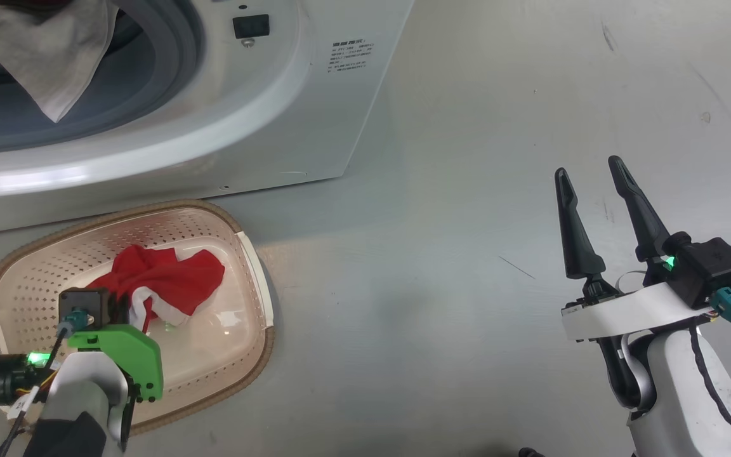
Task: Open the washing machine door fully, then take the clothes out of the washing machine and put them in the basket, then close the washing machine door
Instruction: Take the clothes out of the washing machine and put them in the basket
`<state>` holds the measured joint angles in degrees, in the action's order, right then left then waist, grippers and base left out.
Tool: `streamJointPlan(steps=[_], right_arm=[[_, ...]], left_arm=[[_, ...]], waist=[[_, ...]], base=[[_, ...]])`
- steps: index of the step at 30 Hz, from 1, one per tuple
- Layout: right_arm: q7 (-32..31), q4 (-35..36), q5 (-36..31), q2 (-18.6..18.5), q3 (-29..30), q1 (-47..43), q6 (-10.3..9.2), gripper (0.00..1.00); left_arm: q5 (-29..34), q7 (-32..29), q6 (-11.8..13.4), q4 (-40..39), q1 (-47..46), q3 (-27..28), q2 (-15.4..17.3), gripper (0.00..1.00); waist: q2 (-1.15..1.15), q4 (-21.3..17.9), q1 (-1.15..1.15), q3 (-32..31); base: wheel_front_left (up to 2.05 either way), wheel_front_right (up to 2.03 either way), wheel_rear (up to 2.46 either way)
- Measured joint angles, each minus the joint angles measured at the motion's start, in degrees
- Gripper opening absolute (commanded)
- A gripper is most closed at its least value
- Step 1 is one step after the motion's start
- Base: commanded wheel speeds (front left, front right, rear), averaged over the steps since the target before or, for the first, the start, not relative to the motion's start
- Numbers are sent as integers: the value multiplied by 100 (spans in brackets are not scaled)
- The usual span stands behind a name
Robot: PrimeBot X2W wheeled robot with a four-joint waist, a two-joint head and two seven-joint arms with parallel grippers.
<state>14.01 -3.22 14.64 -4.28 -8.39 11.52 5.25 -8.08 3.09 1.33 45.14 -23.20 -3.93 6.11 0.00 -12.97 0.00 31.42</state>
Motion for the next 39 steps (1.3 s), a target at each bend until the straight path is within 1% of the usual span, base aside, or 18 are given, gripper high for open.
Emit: streamJointPlan(steps=[6, 7, 8, 13, 18, 22, 27, 32, 39], right_arm=[[18, -65, -8, -1, 3, 55, 19, 100], [18, -77, -13, -2, 1, 75, 19, 100], [18, -83, -13, -2, -4, 93, 19, 100], [18, -180, -22, -2, 0, 130, 20, 100], [26, -294, -33, -10, 57, 135, 20, 100], [26, -370, -58, -10, 57, 145, 20, 100], [42, -437, -59, -9, 93, 146, 20, 100], [43, -493, -59, -9, 183, 128, 19, 100], [43, -593, -66, -7, 247, -52, 18, 100]], left_arm=[[2, 58, 42, 276, -243, 10, -7, 0], [2, 59, 44, 320, -257, 12, -5, 20], [-2, 80, 55, 369, -268, 36, -12, 100], [-74, 131, 93, 646, -357, 37, -42, 100], [-74, 435, 79, 687, -460, -32, -168, 100], [-70, 725, 23, 701, -528, -101, -178, 100], [-40, 1010, -79, 671, -555, -163, -220, 100], [-157, 1068, -275, 552, -560, -176, -338, 100], [-148, 1117, -394, 266, -548, -312, -356, 100]], waist=[[0, -8, 0, 51], [0, -5, 0, 54], [0, -3, 0, 56], [0, 15, 0, 26], [0, 58, 0, -127], [0, 116, 0, -303], [0, 215, 0, -576], [0, 343, 0, -899], [0, 563, 0, -1410]], base=[[0, 0, 0], [0, 0, 0], [0, 0, 0], [0, 0, 0], [0, 0, 0], [0, 0, 0], [0, 0, 0], [0, 0, 0], [0, 0, 0]])
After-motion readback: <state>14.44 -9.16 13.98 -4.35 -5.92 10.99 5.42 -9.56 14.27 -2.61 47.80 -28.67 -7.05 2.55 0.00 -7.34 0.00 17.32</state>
